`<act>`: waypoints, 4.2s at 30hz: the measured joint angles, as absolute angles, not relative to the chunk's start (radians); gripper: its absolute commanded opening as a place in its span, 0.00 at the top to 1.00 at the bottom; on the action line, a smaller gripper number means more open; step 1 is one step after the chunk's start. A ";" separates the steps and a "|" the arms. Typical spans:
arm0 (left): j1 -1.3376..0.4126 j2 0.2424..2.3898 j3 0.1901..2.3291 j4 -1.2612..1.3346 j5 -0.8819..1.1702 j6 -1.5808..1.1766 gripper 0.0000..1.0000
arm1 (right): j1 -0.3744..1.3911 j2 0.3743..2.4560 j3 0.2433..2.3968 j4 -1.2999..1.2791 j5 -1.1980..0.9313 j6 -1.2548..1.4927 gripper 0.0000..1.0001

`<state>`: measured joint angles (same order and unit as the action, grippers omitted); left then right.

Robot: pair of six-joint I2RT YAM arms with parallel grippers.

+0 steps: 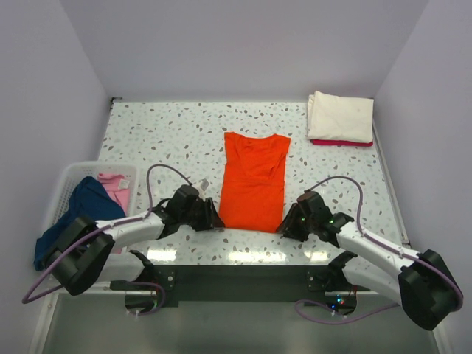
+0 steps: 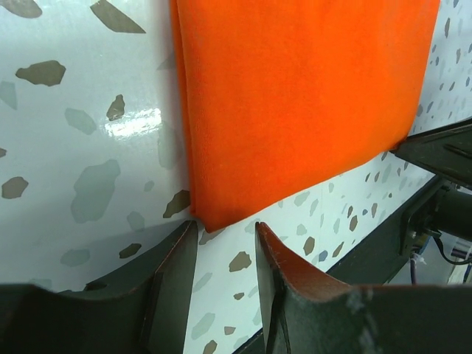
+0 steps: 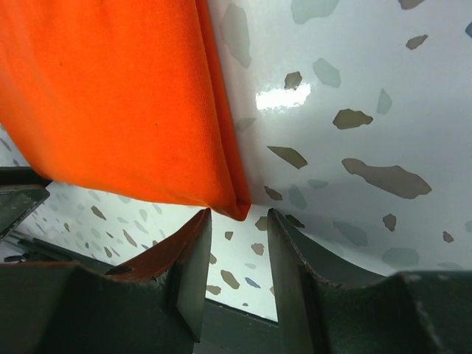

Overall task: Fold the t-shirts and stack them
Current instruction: Fold the tshirt

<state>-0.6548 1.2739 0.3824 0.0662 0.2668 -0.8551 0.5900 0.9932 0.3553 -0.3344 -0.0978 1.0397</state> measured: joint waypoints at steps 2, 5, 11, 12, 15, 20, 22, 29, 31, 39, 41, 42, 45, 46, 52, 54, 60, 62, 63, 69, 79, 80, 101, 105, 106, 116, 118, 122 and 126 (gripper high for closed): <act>-0.655 1.275 0.376 0.082 0.268 -0.859 0.58 | 0.588 0.992 0.349 -0.319 -0.098 1.050 0.61; -0.655 1.278 0.373 0.093 0.266 -0.868 0.58 | 0.588 0.992 0.344 -0.304 -0.097 1.059 0.63; -0.655 1.287 0.373 0.108 0.253 -0.872 0.60 | 0.588 1.000 0.336 -0.279 -0.097 1.074 0.64; -0.655 1.293 0.373 0.116 0.253 -0.873 0.60 | 0.588 1.004 0.336 -0.271 -0.098 1.076 0.64; -0.655 1.311 0.373 0.144 0.251 -0.873 0.61 | 0.588 1.023 0.336 -0.244 -0.099 1.081 0.64; -0.655 1.333 0.374 0.179 0.250 -0.877 0.65 | 0.588 1.049 0.336 -0.204 -0.101 1.083 0.70; -0.655 1.341 0.376 0.184 0.247 -0.878 0.74 | 0.588 1.057 0.336 -0.197 -0.099 1.082 0.78; -0.655 1.349 0.392 0.146 0.228 -0.873 1.00 | 0.582 1.069 0.348 -0.220 -0.097 1.051 0.99; -0.656 1.340 0.406 0.100 0.220 -0.871 1.00 | 0.581 1.061 0.366 -0.249 -0.097 1.029 1.00; -0.669 1.184 0.414 -0.098 0.205 -0.871 1.00 | 0.581 0.923 0.421 -0.393 -0.169 0.939 1.00; -0.678 1.127 0.413 -0.138 0.205 -0.872 1.00 | 0.581 0.884 0.421 -0.432 -0.195 0.919 1.00; -0.686 1.095 0.411 -0.159 0.205 -0.874 1.00 | 0.581 0.868 0.421 -0.448 -0.207 0.910 1.00; -0.719 1.005 0.400 -0.214 0.206 -0.888 1.00 | 0.582 0.809 0.421 -0.517 -0.246 0.875 1.00; -0.735 0.973 0.395 -0.235 0.205 -0.900 1.00 | 0.582 0.788 0.423 -0.543 -0.256 0.863 1.00; -0.803 0.846 0.384 -0.336 0.207 -0.958 1.00 | 0.582 0.698 0.462 -0.677 -0.303 0.802 1.00; -0.809 0.841 0.394 -0.358 0.205 -0.966 1.00 | 0.582 0.701 0.487 -0.706 -0.305 0.780 1.00; -0.812 0.879 0.501 -0.427 0.184 -0.969 1.00 | 0.582 0.740 0.576 -0.772 -0.269 0.731 1.00; -0.812 0.902 0.548 -0.442 0.171 -0.965 1.00 | 0.582 0.749 0.603 -0.786 -0.249 0.721 1.00; -0.812 0.917 0.577 -0.453 0.163 -0.960 1.00 | 0.582 0.756 0.616 -0.794 -0.237 0.718 1.00; -0.804 1.007 0.680 -0.486 0.144 -0.929 1.00 | 0.581 0.805 0.688 -0.813 -0.168 0.717 1.00; -0.671 1.144 0.805 -0.479 0.194 -0.841 1.00 | 0.581 1.009 0.832 -0.736 -0.093 0.715 1.00; -0.651 1.158 0.816 -0.472 0.208 -0.832 1.00 | 0.580 1.029 0.838 -0.721 -0.090 0.715 1.00; -0.339 1.805 1.332 -0.331 0.467 -0.711 0.95 | 0.295 1.672 1.293 -0.543 -0.189 0.619 0.90; -0.295 2.027 1.440 -0.274 0.517 -0.708 0.61 | 0.245 1.904 1.430 -0.507 -0.240 0.608 0.64; -0.285 2.076 1.469 -0.270 0.529 -0.707 0.53 | 0.233 1.952 1.460 -0.501 -0.255 0.601 0.60; -0.200 2.106 1.536 -0.228 0.543 -0.667 0.49 | 0.143 2.015 1.503 -0.467 -0.277 0.574 0.47; -0.205 2.085 1.537 -0.226 0.533 -0.649 0.50 | 0.149 1.979 1.488 -0.453 -0.271 0.566 0.47; -0.237 2.072 1.547 -0.242 0.483 -0.605 0.51 | 0.186 1.914 1.464 -0.437 -0.221 0.534 0.47; -0.278 2.072 1.554 -0.287 0.419 -0.567 0.53 | 0.241 1.893 1.441 -0.437 -0.156 0.509 0.47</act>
<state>-0.2779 2.0716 1.5539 -0.2871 0.4191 -0.5674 0.2405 1.8935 1.4406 -0.4374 -0.1558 0.5087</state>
